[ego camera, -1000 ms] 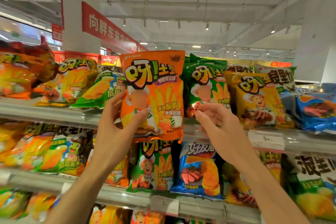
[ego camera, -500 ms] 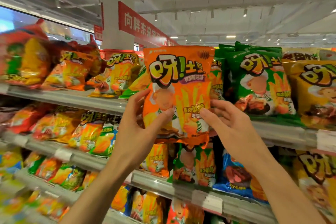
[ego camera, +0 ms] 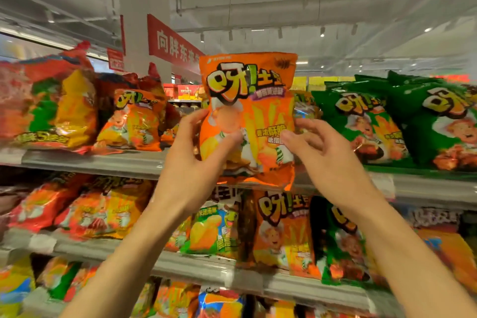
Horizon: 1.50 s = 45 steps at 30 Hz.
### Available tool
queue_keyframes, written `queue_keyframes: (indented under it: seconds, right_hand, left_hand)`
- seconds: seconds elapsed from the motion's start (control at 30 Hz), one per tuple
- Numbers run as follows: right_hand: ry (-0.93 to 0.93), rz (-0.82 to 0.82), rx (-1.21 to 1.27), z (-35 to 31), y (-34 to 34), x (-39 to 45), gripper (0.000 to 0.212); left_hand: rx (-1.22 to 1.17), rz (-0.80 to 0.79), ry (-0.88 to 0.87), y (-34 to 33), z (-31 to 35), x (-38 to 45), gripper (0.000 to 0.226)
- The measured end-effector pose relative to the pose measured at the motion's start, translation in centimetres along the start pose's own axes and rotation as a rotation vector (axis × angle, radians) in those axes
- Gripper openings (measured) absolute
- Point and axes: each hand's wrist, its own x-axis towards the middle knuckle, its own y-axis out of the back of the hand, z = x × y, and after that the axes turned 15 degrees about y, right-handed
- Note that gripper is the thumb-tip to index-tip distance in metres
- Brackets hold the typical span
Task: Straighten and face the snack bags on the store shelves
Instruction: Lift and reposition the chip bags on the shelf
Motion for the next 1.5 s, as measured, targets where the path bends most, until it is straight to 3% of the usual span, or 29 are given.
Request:
queue_keyframes:
  seconds: [0.13, 0.27, 0.47, 0.57, 0.67, 0.8, 1.1, 1.27, 1.5]
  right_hand:
    - [-0.001, -0.023, -0.04, -1.3, -6.0, 1.7, 0.05]
    - [0.041, -0.091, -0.175, -2.1, -10.4, 3.8, 0.051]
    - [0.283, -0.12, -0.549, -0.3, -14.4, 5.9, 0.047]
    - [0.342, -0.196, -0.73, 1.6, -15.7, 6.9, 0.053]
    - [0.271, -0.241, -0.875, 3.2, -16.2, 8.1, 0.067]
    - [0.133, -0.307, -0.904, 5.1, -16.4, 8.4, 0.09]
    - [0.057, -0.176, -0.874, 5.7, -16.4, 8.4, 0.084]
    - [0.048, -0.195, -0.85, 5.9, -16.1, 8.5, 0.085]
    - [0.072, -0.294, -0.957, 6.3, -16.4, 8.2, 0.086]
  left_hand:
    - [0.044, 0.002, 0.008, 4.9, -2.2, 2.9, 0.063]
    - [0.103, 0.074, 0.01, 8.9, -4.8, 5.6, 0.067]
    - [0.163, 0.204, 0.018, 13.6, -7.5, 10.1, 0.071]
    - [0.226, 0.217, 0.043, 14.8, -8.5, 12.0, 0.075]
    - [0.302, 0.203, 0.025, 14.8, -9.3, 13.8, 0.076]
    - [0.342, 0.232, -0.029, 14.2, -10.3, 15.6, 0.074]
    - [0.499, 0.154, -0.046, 11.9, -13.2, 18.2, 0.074]
    - [0.612, 0.154, -0.145, 10.6, -14.0, 18.9, 0.075]
    - [0.91, 0.148, -0.11, 10.2, -14.9, 19.0, 0.093]
